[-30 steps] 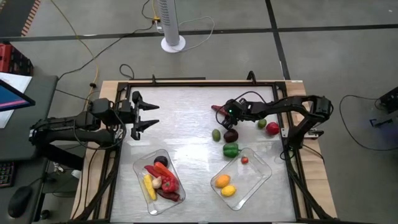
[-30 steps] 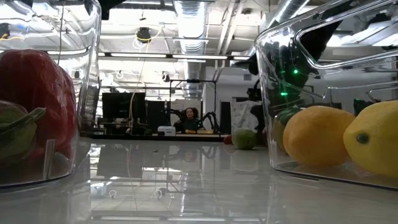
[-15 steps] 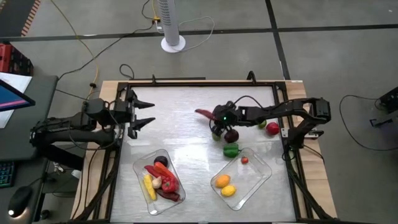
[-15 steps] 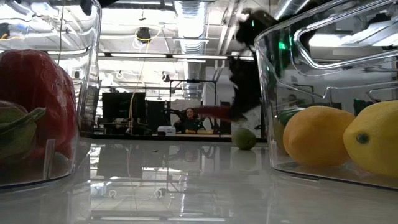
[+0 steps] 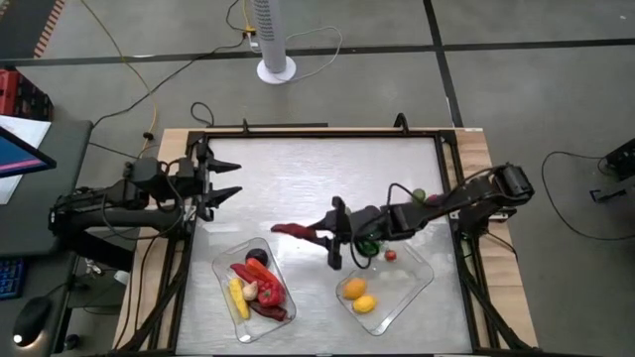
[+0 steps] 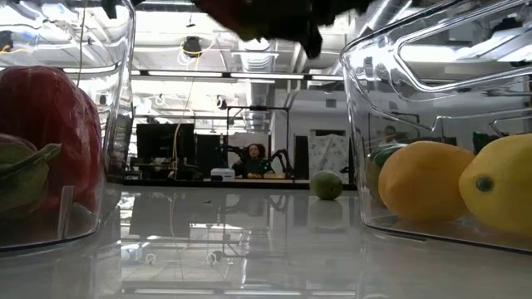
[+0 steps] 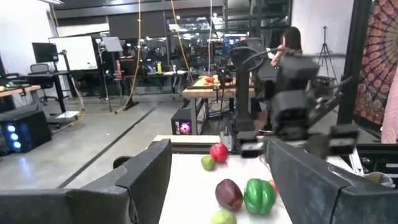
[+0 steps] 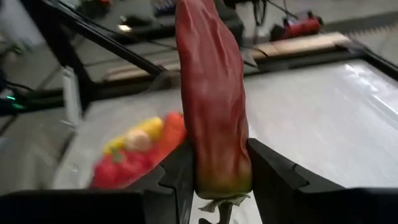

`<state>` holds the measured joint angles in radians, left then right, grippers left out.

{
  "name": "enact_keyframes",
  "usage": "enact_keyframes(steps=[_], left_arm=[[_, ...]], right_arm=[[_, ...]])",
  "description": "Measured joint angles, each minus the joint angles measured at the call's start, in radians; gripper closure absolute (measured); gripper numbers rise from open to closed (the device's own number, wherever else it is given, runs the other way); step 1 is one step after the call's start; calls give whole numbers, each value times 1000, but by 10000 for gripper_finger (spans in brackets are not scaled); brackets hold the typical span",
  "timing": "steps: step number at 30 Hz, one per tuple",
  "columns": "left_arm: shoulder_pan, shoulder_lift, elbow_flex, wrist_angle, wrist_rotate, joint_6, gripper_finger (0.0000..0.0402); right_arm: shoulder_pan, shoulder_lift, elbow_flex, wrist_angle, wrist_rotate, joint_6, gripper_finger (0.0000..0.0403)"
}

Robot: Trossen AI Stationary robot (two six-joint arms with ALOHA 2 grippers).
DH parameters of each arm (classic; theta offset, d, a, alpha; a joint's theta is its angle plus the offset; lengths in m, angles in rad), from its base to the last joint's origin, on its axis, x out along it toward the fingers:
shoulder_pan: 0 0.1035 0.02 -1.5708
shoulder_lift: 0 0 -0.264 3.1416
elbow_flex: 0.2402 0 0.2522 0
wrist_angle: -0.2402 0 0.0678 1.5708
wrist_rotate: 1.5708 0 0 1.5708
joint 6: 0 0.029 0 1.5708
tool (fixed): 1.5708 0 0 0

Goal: Sort produce into baskets
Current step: Put the red pepper into the left transparent bin, then put the lime into the right transparent bin

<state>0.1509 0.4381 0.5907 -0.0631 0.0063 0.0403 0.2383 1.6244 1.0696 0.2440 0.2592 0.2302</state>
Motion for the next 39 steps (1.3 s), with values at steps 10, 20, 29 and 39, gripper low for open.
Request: enact_keyframes(steps=[10, 20, 29, 39], left_arm=[[0, 0, 0, 9, -20, 0, 150], [0, -1, 0, -14, -21, 0, 150], [0, 0, 0, -17, -21, 0, 150], [0, 0, 0, -17, -20, -1, 150]], right_arm=[[39, 300, 283, 33, -103, -89, 244], [0, 613, 710, -206, -313, -210, 232], [-42, 623, 759, -395, -309, -176, 142], [-17, 468, 730, -784, 39, -185, 132]])
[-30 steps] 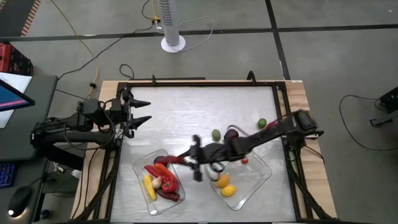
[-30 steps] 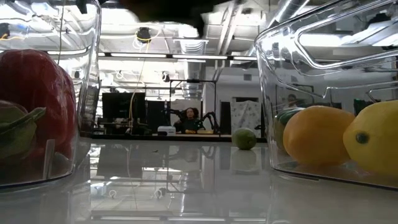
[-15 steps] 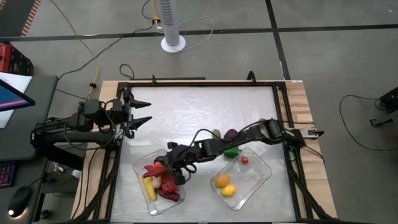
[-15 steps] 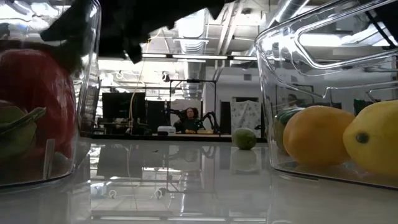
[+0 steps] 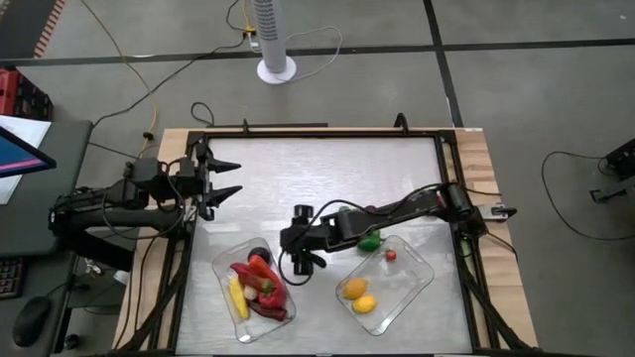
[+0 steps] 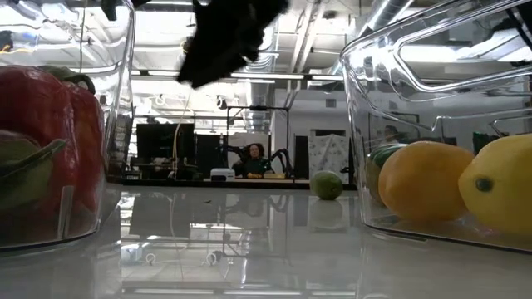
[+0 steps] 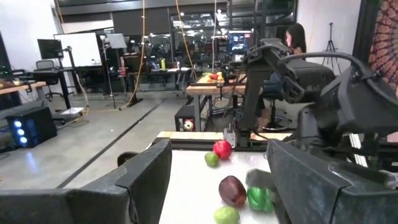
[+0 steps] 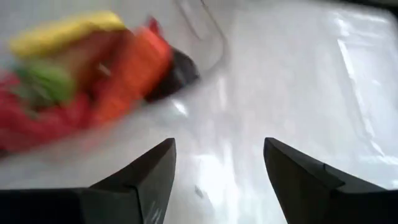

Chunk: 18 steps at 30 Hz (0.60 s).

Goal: Sort produce into baskets
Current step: Put the lime into the right transparent bin

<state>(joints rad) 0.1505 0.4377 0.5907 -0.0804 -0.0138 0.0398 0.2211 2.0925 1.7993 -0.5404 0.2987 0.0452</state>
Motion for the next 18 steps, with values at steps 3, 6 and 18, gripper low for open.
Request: enact_keyframes(steps=[3, 6, 18], left_arm=[[0, 0, 0, -3, 1, 0, 150], [0, 1, 0, -5, 1, -1, 150], [0, 0, 0, -3, 0, 0, 150]], right_arm=[[-2, -45, -72, -58, 80, 46, 132], [-16, -97, -192, -47, 119, 101, 132], [-86, -376, -623, 49, 201, 262, 131]])
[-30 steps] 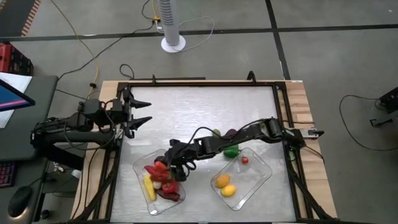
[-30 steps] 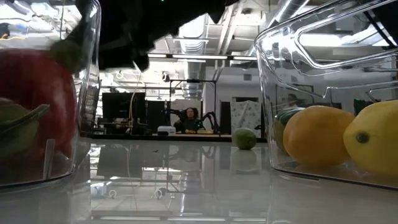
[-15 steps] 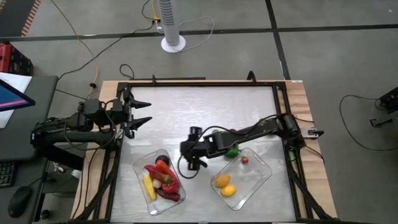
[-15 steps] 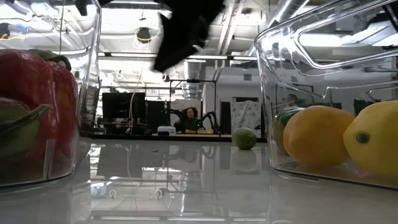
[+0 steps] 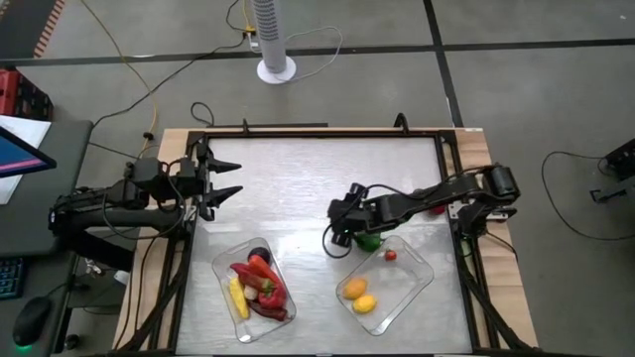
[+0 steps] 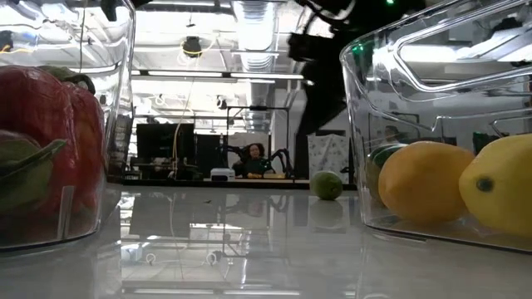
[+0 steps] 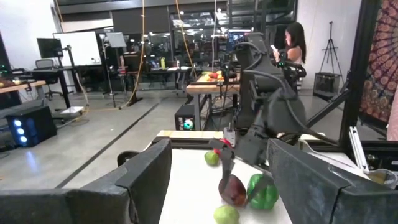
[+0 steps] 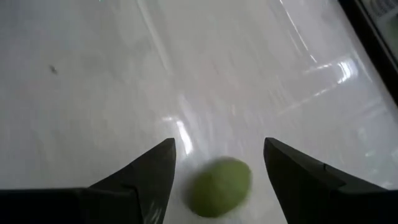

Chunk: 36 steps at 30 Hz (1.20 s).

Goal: Sort produce into baskets
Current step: Put the lime into the right transparent bin

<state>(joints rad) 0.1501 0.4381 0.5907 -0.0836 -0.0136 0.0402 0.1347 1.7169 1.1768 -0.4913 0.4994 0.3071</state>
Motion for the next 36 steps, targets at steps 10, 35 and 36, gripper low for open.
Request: enact_keyframes(steps=[10, 35, 36], left_arm=[[0, 0, 0, 4, -1, -1, 150], [0, 0, 0, 4, 6, 0, 150], [0, 0, 0, 4, 6, 0, 150]], right_arm=[[-35, 23, -88, 28, -1, 51, 78], [-117, 39, -193, 179, -158, 134, 123], [-117, 38, -193, 179, -158, 134, 130]])
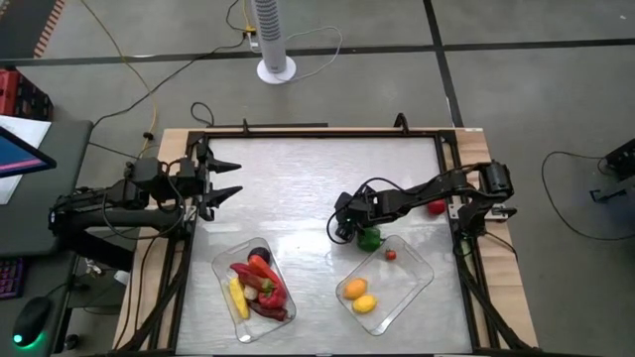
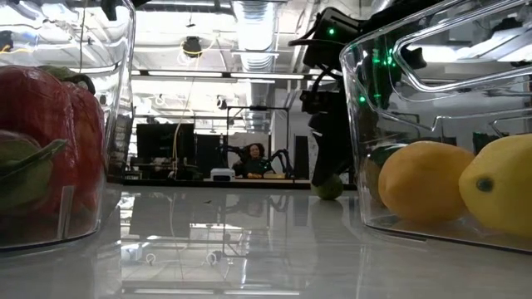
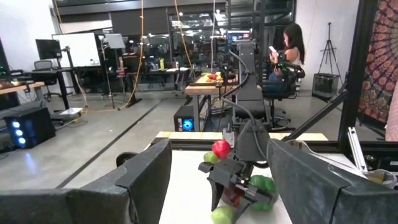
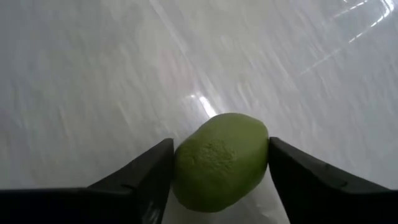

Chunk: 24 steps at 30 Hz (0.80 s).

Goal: Sort produce into baskets
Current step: Put the lime into the right transparent bin

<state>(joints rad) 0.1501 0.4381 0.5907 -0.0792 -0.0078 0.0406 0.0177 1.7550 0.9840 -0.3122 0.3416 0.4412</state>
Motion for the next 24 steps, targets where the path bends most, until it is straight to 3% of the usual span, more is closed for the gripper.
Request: enact_keyframes(steps=[6, 11, 17, 24], left_arm=[[0, 0, 0, -1, 0, 0, 150], [0, 0, 0, -1, 1, 0, 150], [0, 0, 0, -5, 0, 0, 150], [0, 0, 0, -23, 1, 0, 150]], right_arm=[[0, 0, 0, 0, 4, -4, 167], [8, 0, 50, -46, -7, -23, 171], [84, 0, 263, -256, -29, -70, 171], [269, -1, 494, -579, -53, -86, 170]])
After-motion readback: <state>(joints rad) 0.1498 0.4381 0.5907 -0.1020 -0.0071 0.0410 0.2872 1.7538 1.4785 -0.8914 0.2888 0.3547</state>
